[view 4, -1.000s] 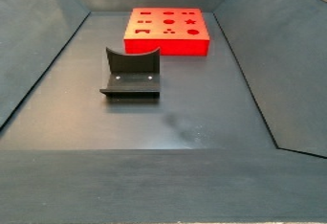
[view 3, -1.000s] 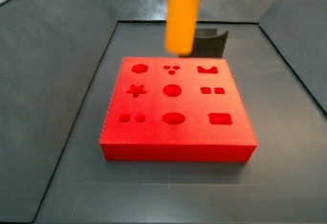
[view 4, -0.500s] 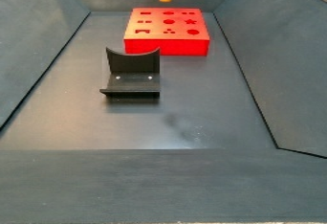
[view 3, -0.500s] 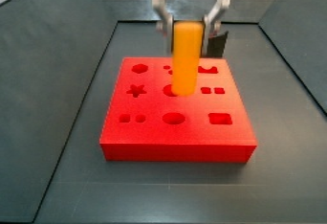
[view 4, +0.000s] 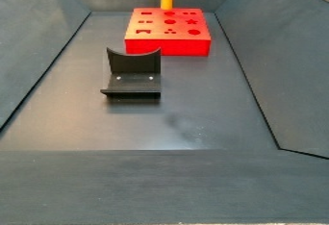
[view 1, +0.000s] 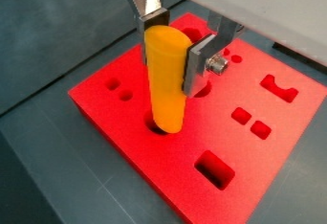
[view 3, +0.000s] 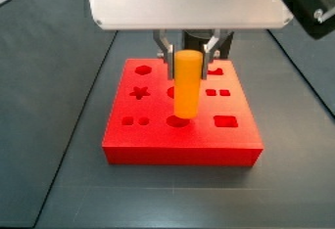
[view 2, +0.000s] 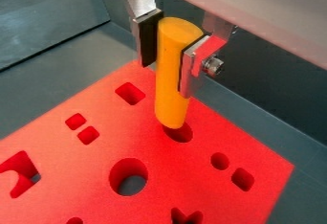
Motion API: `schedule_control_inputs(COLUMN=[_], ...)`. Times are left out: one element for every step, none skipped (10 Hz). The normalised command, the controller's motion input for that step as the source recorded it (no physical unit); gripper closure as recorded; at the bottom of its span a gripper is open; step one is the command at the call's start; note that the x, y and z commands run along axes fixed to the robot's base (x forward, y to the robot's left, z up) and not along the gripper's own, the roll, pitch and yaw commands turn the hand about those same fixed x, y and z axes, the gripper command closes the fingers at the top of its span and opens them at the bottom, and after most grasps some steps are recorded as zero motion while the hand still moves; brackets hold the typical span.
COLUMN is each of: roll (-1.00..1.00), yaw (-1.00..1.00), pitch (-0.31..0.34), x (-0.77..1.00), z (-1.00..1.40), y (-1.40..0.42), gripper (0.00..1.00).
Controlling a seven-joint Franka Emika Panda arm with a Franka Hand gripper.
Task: Pick up the oval object. Move up. Place the oval object on the fixture. Regrasp the oval object. Move to above the board. Insert the oval object.
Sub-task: Insert the oval object.
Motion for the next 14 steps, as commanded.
schedule_control_inputs(roll=[-0.07,-0.01,0.0,0.0,0.0,0.0,0.0,0.0,0.0,0.0,0.0,0.0,0.0,0.0], yaw=[0.0,0.0,0.01,0.01,0.0,0.0,0.0,0.0,0.0,0.0,0.0,0.0,0.0,0.0], pitch=[-0.007,-0.024,-0.05,-0.054,-0.051,-0.044,-0.037,-0.033,-0.031,-0.044,-0.043,-0.04,-0.036,-0.021], x=[0.0,0.0,-0.05,-0.05,-0.03,-0.02,-0.01,-0.04,-0.06,-0.06,-0.06,-0.05,-0.04,-0.06], z=[-0.09,-0.2,-0.26,-0.25,-0.23,-0.23,-0.22,-0.19,-0.14,-0.11,-0.11,-0.12,-0.15,-0.13], y=[0.0,0.0,-0.01,0.0,0.0,0.0,0.0,0.0,0.0,0.0,0.0,0.0,0.0,0.0], gripper=[1.0,1.0,1.0,1.0,1.0,1.0,1.0,1.0,1.0,1.0,1.0,1.0,1.0,1.0])
